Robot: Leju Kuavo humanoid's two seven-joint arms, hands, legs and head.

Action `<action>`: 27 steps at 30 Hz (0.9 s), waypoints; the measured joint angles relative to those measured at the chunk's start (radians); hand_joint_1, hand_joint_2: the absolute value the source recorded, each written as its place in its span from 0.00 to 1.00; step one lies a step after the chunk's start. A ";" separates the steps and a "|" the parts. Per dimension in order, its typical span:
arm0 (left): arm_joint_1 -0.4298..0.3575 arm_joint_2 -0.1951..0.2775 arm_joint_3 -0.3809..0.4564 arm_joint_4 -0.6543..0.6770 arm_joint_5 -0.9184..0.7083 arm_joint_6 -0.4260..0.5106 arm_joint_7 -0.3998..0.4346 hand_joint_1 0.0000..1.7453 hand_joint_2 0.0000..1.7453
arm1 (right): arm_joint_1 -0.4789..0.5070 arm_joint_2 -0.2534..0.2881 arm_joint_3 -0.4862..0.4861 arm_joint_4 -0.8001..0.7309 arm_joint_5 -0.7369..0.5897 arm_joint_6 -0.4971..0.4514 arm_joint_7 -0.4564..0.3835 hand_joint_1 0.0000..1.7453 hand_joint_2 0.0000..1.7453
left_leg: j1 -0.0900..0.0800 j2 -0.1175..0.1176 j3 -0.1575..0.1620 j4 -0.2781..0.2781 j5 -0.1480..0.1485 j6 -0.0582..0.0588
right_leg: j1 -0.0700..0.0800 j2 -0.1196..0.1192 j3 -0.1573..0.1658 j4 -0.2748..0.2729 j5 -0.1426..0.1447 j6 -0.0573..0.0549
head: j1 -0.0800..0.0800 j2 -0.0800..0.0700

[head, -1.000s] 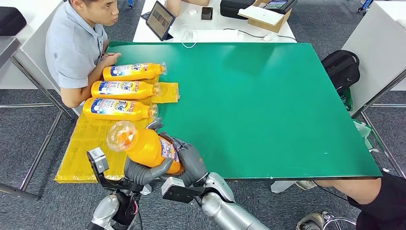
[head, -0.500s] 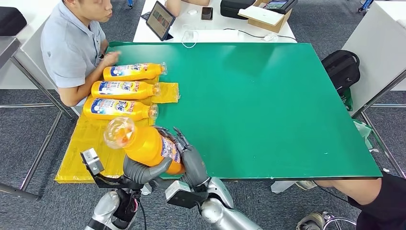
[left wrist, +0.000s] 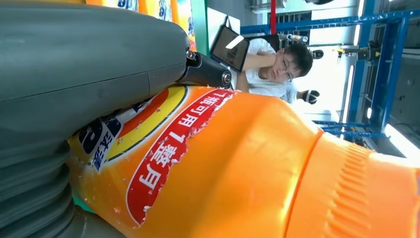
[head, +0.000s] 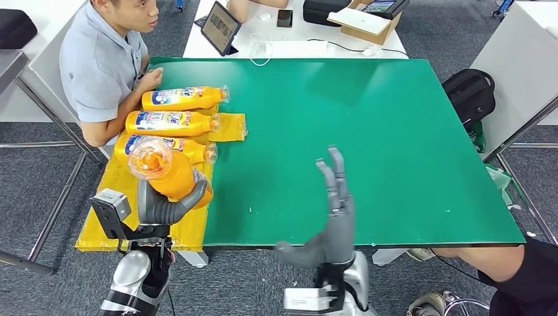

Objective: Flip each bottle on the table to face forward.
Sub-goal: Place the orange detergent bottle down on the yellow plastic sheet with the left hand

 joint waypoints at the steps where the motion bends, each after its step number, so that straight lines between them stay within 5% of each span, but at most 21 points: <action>1: 0.000 0.000 0.010 0.000 0.000 0.003 0.000 1.00 1.00 | 0.009 0.006 -0.023 -0.019 -0.012 0.000 0.000 0.00 0.00 | 0.000 0.000 0.000 0.000 0.000 0.000 | 0.000 0.000 0.000 0.000 0.000 0.000 | 0.000 0.000; 8: -0.005 0.000 0.052 0.009 -0.102 0.096 0.002 1.00 1.00 | 0.045 0.027 -0.134 -0.078 -0.078 0.000 0.000 0.00 0.00 | -0.001 0.000 0.000 0.000 0.000 0.000 | -0.001 0.000 0.000 0.000 0.000 0.000 | 0.000 0.000; 13: -0.047 0.009 0.048 0.066 -0.446 0.279 0.016 1.00 1.00 | 0.048 0.034 -0.147 -0.084 -0.097 0.000 0.000 0.00 0.00 | -0.001 0.000 0.000 0.000 0.000 0.000 | -0.001 0.000 0.000 0.000 0.000 0.000 | 0.000 0.000; 18: -0.135 0.043 0.035 0.203 -0.829 0.356 0.167 1.00 1.00 | 0.046 0.037 -0.148 -0.083 -0.122 0.000 0.000 0.00 0.00 | -0.001 0.000 0.000 0.000 0.001 0.001 | -0.001 0.000 0.001 0.000 0.000 0.000 | 0.000 0.000; 27: -0.291 0.114 0.027 0.521 -0.999 0.187 0.271 1.00 1.00 | 0.044 0.031 -0.147 -0.066 -0.207 0.000 0.000 0.00 0.00 | -0.001 0.001 0.000 0.000 0.001 0.001 | -0.001 0.000 0.001 0.000 0.000 0.000 | 0.000 0.000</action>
